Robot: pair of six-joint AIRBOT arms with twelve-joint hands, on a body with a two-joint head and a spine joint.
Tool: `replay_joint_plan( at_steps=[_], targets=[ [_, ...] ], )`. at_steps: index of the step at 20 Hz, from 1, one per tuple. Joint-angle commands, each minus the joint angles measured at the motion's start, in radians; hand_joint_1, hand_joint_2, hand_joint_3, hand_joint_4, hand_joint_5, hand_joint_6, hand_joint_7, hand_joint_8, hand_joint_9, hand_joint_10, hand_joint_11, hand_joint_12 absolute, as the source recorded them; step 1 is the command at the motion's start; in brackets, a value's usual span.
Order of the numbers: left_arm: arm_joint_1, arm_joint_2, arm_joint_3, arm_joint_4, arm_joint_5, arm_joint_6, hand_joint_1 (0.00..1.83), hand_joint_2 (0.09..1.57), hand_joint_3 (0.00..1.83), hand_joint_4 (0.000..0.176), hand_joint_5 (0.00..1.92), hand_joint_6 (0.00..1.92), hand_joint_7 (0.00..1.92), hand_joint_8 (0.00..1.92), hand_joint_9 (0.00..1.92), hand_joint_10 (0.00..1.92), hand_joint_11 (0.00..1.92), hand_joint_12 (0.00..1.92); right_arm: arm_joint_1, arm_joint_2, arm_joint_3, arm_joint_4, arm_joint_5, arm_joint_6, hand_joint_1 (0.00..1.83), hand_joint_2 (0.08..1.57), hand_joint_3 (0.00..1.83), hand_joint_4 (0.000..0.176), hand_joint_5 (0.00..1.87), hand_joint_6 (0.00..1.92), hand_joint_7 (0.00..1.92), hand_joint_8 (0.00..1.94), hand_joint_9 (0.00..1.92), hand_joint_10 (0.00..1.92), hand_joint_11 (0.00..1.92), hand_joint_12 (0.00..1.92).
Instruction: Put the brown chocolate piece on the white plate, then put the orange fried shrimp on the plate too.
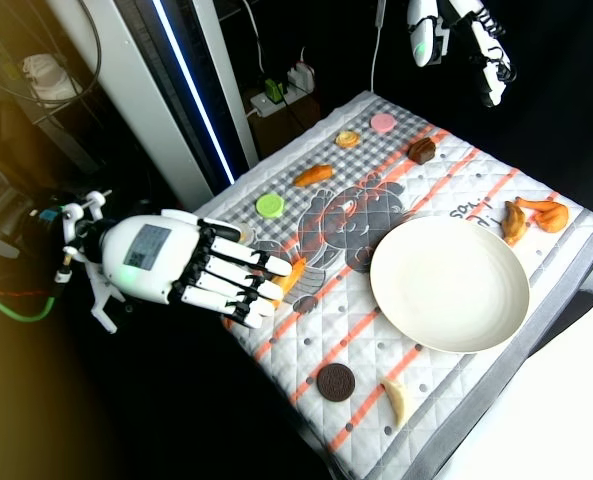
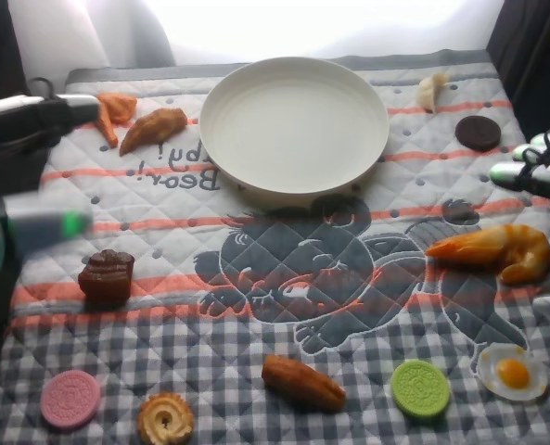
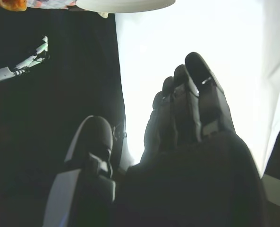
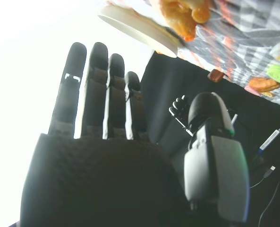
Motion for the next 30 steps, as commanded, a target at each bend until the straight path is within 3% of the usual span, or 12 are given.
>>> replay_joint_plan(
  at_steps=[1,3,6,7,10,11,13,15,19,23,26,30],
  targets=[
    [-0.013,-0.005,0.004,-0.004,-0.111,-0.007,0.66,1.02,0.01,0.176,0.32,0.0,0.38,0.0,0.36,0.02,0.0,0.85,0.005,0.002,0.006,0.013,0.117,0.001,0.61,1.05,0.01,0.09,0.32,0.0,0.28,0.0,0.22,0.01,0.0,0.51],
    [-0.013,-0.01,0.008,-0.013,-0.11,-0.007,0.7,1.01,0.0,0.176,0.27,0.0,0.38,0.0,0.36,0.01,0.0,0.82,0.005,0.003,0.008,0.013,0.117,0.001,0.62,1.04,0.0,0.087,0.33,0.0,0.29,0.0,0.23,0.0,0.0,0.54],
    [-0.018,-0.016,0.016,-0.014,-0.092,-0.007,0.73,0.93,0.0,0.176,0.18,0.0,0.34,0.0,0.36,0.0,0.0,0.73,0.007,0.003,0.01,0.013,0.118,0.001,0.61,1.04,0.0,0.108,0.33,0.0,0.29,0.0,0.24,0.0,0.0,0.57],
    [-0.022,-0.023,0.022,-0.02,-0.077,0.007,0.72,0.91,0.0,0.176,0.19,0.0,0.36,0.01,0.37,0.01,0.0,0.73,0.007,0.003,0.01,0.013,0.117,0.001,0.62,1.05,0.0,0.096,0.33,0.0,0.29,0.0,0.24,0.0,0.0,0.57],
    [-0.056,-0.06,0.022,-0.123,0.001,0.22,0.74,0.87,0.0,0.176,0.22,0.01,0.41,0.01,0.41,0.01,0.01,0.73,0.007,0.003,0.01,0.013,0.117,0.001,0.61,1.05,0.0,0.097,0.34,0.0,0.3,0.0,0.25,0.0,0.0,0.56],
    [-0.059,-0.065,0.022,-0.132,0.007,0.239,0.72,0.86,0.0,0.176,0.26,0.0,0.44,0.0,0.45,0.01,0.02,0.78,0.007,0.003,0.01,0.013,0.117,0.001,0.62,1.05,0.0,0.086,0.34,0.0,0.3,0.0,0.26,0.0,0.0,0.58],
    [-0.065,-0.076,0.024,-0.166,0.027,0.295,0.68,0.88,0.01,0.176,0.23,0.0,0.44,0.0,0.47,0.01,0.02,0.78,0.007,0.004,0.01,0.013,0.118,0.001,0.62,1.06,0.0,0.086,0.34,0.0,0.29,0.0,0.25,0.0,0.0,0.55],
    [-0.077,-0.087,0.024,-0.201,0.039,0.373,0.69,0.88,0.0,0.176,0.23,0.0,0.45,0.0,0.48,0.01,0.03,0.78,0.008,0.005,0.01,0.013,0.118,0.002,0.61,1.06,0.0,0.102,0.33,0.0,0.29,0.0,0.24,0.0,0.0,0.53],
    [-0.121,-0.134,0.007,-0.296,0.06,0.679,0.69,0.88,0.0,0.176,0.24,0.0,0.48,0.01,0.52,0.02,0.04,0.79,0.008,0.006,0.009,0.013,0.118,0.003,0.62,1.06,0.0,0.09,0.34,0.0,0.3,0.0,0.26,0.0,0.0,0.56],
    [-0.141,-0.168,-0.001,-0.352,0.072,0.872,0.74,0.89,0.0,0.176,0.23,0.0,0.5,0.0,0.58,0.0,0.16,0.7,0.008,0.006,0.006,0.013,0.118,0.003,0.58,1.06,0.0,0.089,0.34,0.0,0.31,0.0,0.26,0.0,0.01,0.57],
    [-0.151,-0.187,0.001,-0.366,0.081,0.943,0.77,0.9,0.0,0.176,0.27,0.01,0.54,0.01,0.61,0.01,0.18,0.69,0.007,0.006,0.006,0.013,0.119,0.003,0.59,1.08,0.0,0.083,0.34,0.0,0.3,0.0,0.25,0.0,0.0,0.56],
    [-0.153,-0.196,0.016,-0.38,0.104,0.947,0.85,0.9,0.0,0.176,0.31,0.0,0.61,0.0,0.69,0.0,0.19,0.76,0.007,0.006,0.005,0.013,0.12,0.003,0.61,1.09,0.0,0.073,0.34,0.0,0.3,0.0,0.27,0.0,0.0,0.58]
  ],
)
